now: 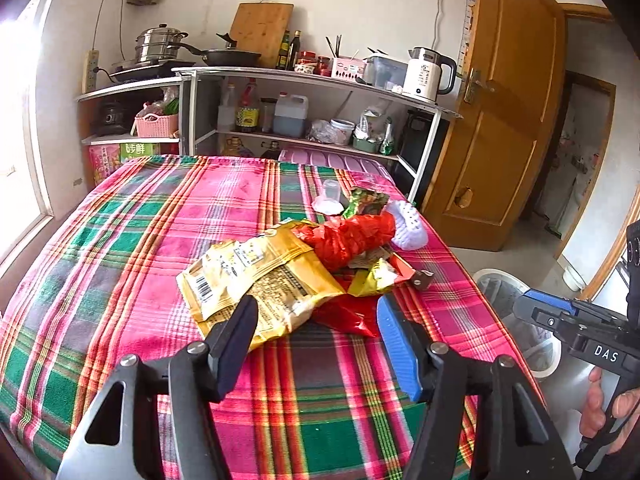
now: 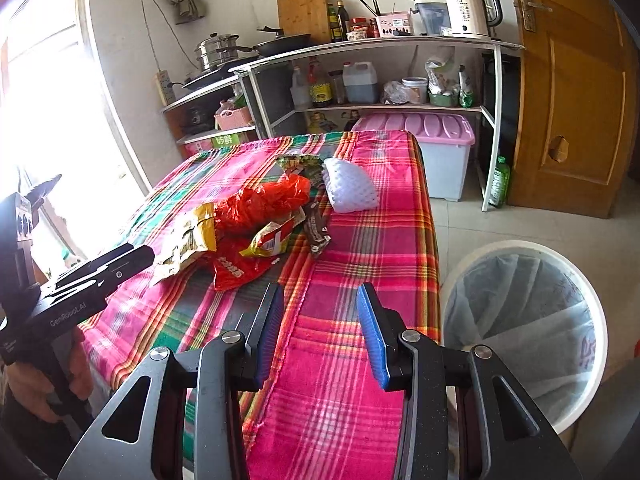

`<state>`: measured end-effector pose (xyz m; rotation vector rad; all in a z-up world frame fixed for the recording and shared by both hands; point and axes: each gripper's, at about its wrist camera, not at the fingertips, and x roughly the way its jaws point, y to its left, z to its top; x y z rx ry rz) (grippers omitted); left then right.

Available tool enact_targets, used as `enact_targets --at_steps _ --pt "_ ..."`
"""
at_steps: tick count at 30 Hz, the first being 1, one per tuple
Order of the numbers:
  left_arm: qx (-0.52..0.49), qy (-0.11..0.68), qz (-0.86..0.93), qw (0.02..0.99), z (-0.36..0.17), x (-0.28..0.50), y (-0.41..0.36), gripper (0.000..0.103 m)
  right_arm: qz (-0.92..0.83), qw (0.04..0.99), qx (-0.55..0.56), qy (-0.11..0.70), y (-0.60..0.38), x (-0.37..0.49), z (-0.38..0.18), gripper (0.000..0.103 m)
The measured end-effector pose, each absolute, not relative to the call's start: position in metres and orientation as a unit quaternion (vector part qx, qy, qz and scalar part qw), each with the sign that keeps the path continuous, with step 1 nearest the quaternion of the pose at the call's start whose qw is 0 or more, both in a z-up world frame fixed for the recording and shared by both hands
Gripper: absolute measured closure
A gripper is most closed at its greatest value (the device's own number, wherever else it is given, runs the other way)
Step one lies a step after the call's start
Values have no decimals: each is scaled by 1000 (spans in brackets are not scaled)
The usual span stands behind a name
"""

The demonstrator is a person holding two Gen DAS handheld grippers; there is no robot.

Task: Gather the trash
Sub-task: 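Grasp the yellow snack bag corner with the left gripper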

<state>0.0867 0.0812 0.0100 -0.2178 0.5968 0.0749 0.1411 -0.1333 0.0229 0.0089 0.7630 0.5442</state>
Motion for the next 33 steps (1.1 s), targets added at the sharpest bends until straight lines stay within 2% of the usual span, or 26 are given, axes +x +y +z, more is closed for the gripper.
enact_targets --at_steps 8,25,30,33 --pt "-105 326 59 938 -14 92 103 34 273 887 -5 372 -111 152 19 64" --pt "-63 393 90 913 -42 113 104 37 296 872 -5 390 -69 186 7 64" --pt "-38 398 89 912 -43 118 96 52 299 862 8 408 -56 202 -2 64" --pt "-38 394 86 914 -42 116 95 66 299 857 17 420 -50 210 -8 64"
